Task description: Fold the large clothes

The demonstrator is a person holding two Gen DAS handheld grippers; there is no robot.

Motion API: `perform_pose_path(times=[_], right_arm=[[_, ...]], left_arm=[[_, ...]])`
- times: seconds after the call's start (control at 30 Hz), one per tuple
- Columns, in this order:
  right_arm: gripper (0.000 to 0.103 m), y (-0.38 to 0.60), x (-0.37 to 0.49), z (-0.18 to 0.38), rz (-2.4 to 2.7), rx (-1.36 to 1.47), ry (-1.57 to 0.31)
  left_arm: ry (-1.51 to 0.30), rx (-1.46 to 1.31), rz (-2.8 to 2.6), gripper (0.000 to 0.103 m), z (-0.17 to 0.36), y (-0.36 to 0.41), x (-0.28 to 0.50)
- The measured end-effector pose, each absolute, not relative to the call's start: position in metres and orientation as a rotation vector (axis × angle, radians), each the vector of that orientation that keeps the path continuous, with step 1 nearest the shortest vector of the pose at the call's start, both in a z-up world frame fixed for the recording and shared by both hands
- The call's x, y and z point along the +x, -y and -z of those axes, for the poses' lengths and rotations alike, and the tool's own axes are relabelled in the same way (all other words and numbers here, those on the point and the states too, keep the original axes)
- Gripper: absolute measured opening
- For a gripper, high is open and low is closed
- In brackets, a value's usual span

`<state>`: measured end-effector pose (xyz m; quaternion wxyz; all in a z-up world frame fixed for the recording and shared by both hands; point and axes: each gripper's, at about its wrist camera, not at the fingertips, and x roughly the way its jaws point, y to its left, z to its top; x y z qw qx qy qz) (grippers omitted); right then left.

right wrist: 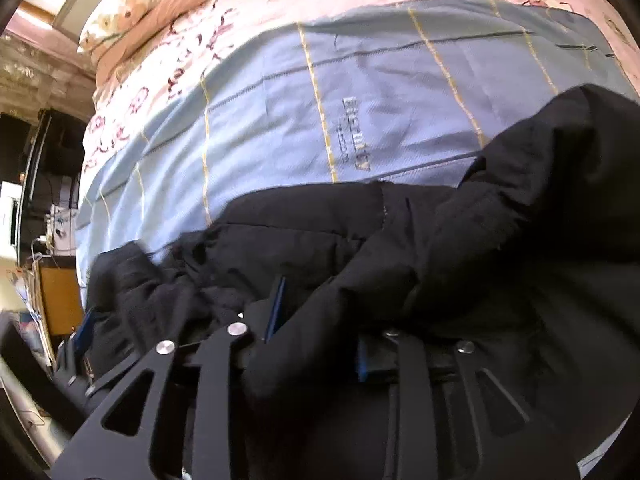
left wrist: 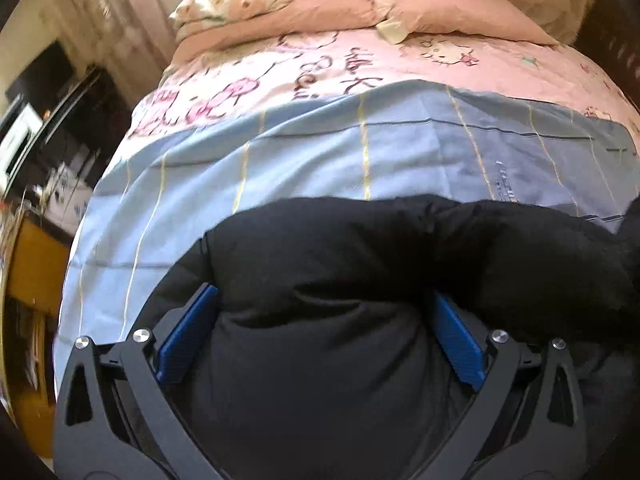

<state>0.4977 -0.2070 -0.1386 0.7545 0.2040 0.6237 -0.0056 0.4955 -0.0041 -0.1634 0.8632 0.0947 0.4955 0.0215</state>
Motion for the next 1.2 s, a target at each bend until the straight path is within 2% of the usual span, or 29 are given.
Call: perform_pose_path(times=[0.07, 0.1, 0.17, 0.2, 0.23, 0.3, 0.43, 0.6, 0.7, 0.77, 0.97, 1.2], right_arm=[[0.042, 0.209, 0.497, 0.128, 0.007, 0.438, -1.340], [0.050, 0.210, 0.496, 0.124, -0.012, 0.442, -1.332], [0.074, 0.212, 0.493, 0.109, -0.068, 0.457, -1.273], [0.097, 0.212, 0.490, 0.100, -0.080, 0.449, -1.233], [0.102, 0.211, 0.488, 0.090, -0.085, 0.432, -1.186], [0.102, 0.206, 0.480, 0.066, -0.079, 0.330, -1.111], [0.102, 0.202, 0.464, 0.056, 0.009, 0.222, -1.090], [0.102, 0.199, 0.437, 0.082, 0.097, 0.082, -1.131], [0.102, 0.195, 0.430, 0.126, 0.141, 0.009, -1.220], [0.102, 0.201, 0.428, 0.138, 0.160, 0.037, -1.180], [0.102, 0.215, 0.451, 0.174, 0.203, 0.108, -1.225], [0.102, 0.221, 0.457, 0.182, 0.216, 0.123, -1.232]], left_arm=[[-1.040, 0.237, -0.056, 0.101, 0.173, 0.014, 0.500], [-1.049, 0.253, -0.059, 0.101, 0.177, 0.017, 0.503], [-1.074, 0.264, -0.059, 0.101, 0.184, 0.016, 0.511], [-1.087, 0.250, -0.059, 0.101, 0.188, 0.014, 0.516], [-1.099, 0.233, -0.058, 0.101, 0.190, 0.011, 0.519], [-1.104, 0.223, -0.053, 0.101, 0.192, 0.011, 0.520], [-1.103, 0.216, -0.048, 0.101, 0.195, 0.010, 0.521], [-1.106, 0.197, -0.041, 0.101, 0.198, 0.009, 0.521], [-1.103, 0.186, -0.033, 0.101, 0.198, 0.007, 0.521], [-1.102, 0.179, -0.029, 0.101, 0.199, 0.006, 0.520], [-1.099, 0.176, -0.029, 0.101, 0.201, 0.007, 0.521], [-1.127, 0.173, -0.033, 0.101, 0.201, 0.006, 0.524]])
